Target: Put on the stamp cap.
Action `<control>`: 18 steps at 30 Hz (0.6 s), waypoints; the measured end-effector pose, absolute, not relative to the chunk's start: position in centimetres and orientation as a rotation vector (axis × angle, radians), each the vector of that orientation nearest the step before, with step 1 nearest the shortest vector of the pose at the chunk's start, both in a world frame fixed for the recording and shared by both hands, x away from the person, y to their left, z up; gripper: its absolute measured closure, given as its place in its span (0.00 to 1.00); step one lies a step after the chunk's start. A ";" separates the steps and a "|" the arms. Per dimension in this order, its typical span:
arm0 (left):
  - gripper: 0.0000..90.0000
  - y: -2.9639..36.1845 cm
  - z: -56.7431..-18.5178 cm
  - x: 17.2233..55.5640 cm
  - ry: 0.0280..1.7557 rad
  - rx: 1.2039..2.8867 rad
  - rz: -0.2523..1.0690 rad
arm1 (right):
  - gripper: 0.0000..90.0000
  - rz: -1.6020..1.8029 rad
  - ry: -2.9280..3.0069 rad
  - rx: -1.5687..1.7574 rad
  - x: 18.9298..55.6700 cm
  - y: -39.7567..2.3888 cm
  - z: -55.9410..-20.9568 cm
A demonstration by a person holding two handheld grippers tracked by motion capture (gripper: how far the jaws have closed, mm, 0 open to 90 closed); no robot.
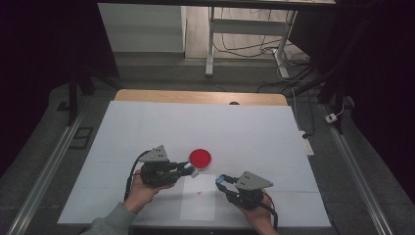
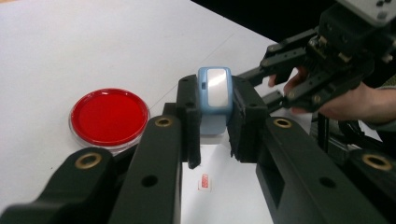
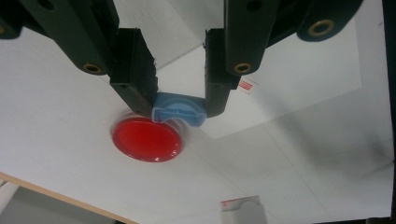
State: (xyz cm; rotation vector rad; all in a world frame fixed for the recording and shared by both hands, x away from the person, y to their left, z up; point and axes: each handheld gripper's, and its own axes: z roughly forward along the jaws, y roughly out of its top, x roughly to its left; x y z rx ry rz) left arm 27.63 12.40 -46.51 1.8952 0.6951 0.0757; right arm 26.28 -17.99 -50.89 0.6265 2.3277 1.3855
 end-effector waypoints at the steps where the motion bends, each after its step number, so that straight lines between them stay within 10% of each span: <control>1: 0.84 12.3 -46.5 27.6 0.694 1.894 0.076 | 0.72 1.385 2.330 0.618 26.3 -17.7 -50.9; 18: 0.84 10.9 -46.5 27.6 0.683 1.884 0.075 | 0.72 1.368 2.351 0.590 26.3 -14.6 -51.2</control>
